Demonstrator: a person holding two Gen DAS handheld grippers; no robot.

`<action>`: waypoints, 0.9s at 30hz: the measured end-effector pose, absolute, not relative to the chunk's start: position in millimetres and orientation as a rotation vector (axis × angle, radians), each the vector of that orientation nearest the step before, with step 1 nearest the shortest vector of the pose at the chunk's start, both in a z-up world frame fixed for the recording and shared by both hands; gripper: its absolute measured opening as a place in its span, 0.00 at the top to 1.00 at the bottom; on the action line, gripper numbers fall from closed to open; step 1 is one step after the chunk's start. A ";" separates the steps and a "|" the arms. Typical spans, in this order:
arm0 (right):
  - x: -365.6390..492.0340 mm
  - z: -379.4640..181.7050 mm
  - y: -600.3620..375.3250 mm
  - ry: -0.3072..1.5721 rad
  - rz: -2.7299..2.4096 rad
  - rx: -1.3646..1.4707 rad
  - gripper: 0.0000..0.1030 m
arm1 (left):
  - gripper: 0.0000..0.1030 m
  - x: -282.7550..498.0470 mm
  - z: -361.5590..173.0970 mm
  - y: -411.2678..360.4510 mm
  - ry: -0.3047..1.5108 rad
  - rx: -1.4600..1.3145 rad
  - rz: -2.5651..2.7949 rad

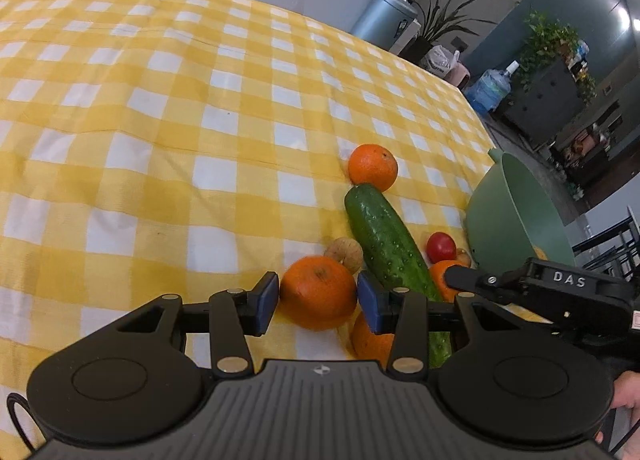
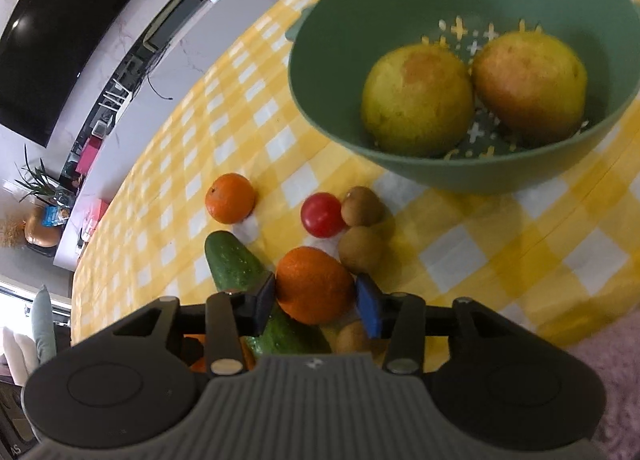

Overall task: Organize fruits
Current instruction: 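Close the left tool on an orange while the right tool grasps another orange, then carry both oranges over the colander and release them inside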

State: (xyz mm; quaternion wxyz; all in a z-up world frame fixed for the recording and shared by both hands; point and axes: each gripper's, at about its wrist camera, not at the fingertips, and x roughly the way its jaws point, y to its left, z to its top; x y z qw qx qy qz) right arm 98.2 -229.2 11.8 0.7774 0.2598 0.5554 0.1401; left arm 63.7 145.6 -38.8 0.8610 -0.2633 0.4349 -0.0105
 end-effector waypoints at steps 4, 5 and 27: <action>99.0 11.1 -226.7 1.196 0.306 0.553 0.60 | 0.55 65.4 -41.3 145.6 0.913 -0.556 -0.038; 98.6 11.5 -226.0 1.192 0.308 0.546 0.61 | 0.57 65.3 -40.8 146.0 0.918 -0.558 -0.049; 88.7 28.1 -236.8 1.093 0.426 0.615 0.61 | 0.47 59.3 -40.3 140.1 0.911 -0.526 -0.037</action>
